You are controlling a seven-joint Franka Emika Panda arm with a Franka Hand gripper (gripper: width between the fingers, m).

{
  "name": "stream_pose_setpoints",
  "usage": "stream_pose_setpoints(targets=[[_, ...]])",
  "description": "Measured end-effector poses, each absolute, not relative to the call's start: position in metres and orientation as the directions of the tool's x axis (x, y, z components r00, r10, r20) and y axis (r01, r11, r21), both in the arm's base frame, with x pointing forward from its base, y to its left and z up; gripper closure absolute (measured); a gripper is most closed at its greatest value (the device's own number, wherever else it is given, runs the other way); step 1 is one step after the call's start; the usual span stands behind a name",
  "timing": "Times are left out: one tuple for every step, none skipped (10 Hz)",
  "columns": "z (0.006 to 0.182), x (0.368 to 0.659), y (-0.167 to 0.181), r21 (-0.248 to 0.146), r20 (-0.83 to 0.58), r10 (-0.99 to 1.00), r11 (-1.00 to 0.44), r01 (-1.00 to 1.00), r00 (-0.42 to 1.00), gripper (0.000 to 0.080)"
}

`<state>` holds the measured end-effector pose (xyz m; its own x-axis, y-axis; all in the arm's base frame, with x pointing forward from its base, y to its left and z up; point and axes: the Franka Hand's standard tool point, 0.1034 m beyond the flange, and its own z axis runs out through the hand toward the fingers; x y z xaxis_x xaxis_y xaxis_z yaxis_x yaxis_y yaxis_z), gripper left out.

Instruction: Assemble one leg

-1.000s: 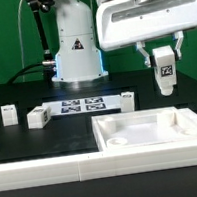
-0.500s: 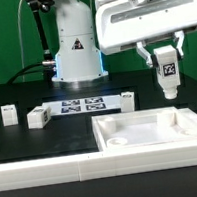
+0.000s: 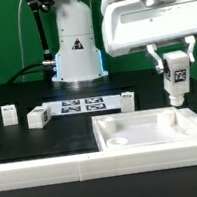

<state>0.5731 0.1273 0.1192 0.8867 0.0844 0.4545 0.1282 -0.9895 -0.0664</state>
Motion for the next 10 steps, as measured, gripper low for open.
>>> stream_pose_setpoints(targets=[[0.122, 0.581, 0.131, -0.064, 0.453, 0.093, -0.989, 0.136, 0.886, 0.0506], [0.121, 0.580, 0.130, -0.063, 0.454, 0.092, -0.989, 0.135, 0.886, 0.0506], [0.121, 0.579, 0.130, -0.063, 0.453, 0.092, -0.989, 0.135, 0.887, 0.0506], [0.120, 0.579, 0.130, -0.063, 0.453, 0.092, -0.989, 0.135, 0.887, 0.0506], [0.120, 0.579, 0.130, -0.063, 0.452, 0.092, -0.989, 0.135, 0.887, 0.0506], [0.117, 0.583, 0.127, -0.053, 0.453, 0.110, -0.987, 0.150, 0.884, 0.0506], [0.116, 0.591, 0.124, -0.047, 0.459, 0.115, -0.987, 0.153, 0.881, 0.0506], [0.116, 0.599, 0.121, -0.044, 0.466, 0.115, -0.987, 0.153, 0.877, 0.0506], [0.116, 0.603, 0.121, -0.044, 0.469, 0.113, -0.988, 0.151, 0.876, 0.0506], [0.115, 0.606, 0.122, -0.045, 0.471, 0.112, -0.988, 0.151, 0.875, 0.0506]])
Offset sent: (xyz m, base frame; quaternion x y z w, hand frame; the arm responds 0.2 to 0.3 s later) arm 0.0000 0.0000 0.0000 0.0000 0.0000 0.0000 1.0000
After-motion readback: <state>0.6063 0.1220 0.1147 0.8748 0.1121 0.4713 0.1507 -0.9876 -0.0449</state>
